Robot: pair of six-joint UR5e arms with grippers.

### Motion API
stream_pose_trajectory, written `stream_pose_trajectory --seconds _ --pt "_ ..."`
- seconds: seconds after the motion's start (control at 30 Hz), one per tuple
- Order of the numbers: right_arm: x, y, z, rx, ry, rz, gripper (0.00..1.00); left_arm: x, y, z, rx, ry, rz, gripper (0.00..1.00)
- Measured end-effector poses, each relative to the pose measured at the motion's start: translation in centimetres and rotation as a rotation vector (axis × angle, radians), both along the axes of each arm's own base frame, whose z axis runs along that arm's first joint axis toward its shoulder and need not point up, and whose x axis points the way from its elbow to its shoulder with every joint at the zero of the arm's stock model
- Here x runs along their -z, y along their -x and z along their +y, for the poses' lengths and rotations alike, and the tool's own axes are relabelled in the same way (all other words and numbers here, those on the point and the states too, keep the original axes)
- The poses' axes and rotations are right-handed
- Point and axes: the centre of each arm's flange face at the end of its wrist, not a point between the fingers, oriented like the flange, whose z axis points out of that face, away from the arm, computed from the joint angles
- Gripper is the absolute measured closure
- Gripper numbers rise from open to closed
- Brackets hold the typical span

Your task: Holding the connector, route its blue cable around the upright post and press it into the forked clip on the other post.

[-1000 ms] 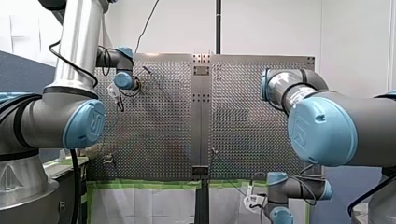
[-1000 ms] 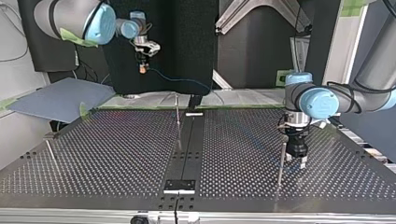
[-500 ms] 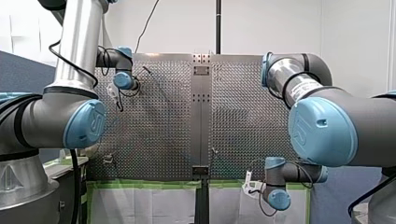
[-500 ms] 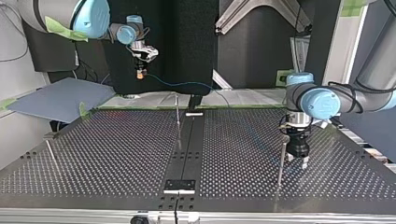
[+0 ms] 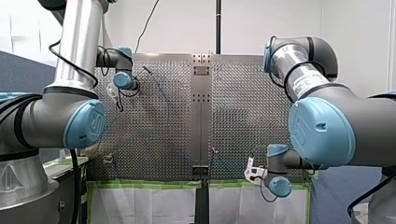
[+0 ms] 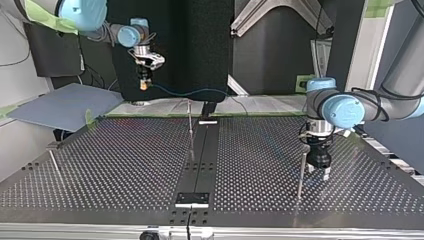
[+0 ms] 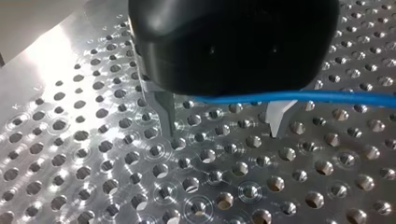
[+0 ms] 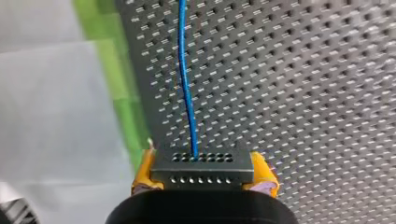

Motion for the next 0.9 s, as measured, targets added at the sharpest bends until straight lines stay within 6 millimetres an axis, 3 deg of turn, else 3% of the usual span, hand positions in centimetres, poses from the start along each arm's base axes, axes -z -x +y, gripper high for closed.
stream_pose_trajectory --seconds 0.47,0.9 --pt "-5.5 -0.7 -2.4 -0.007 0.099 -0.051 1.00 0.0 -0.1 1.0 -0.012 0.063 -0.002 0.00" --pt "-5.9 -0.8 -2.5 -0.014 0.100 -0.060 1.00 -0.5 -0.5 2.0 0.019 0.167 -0.043 0.00"
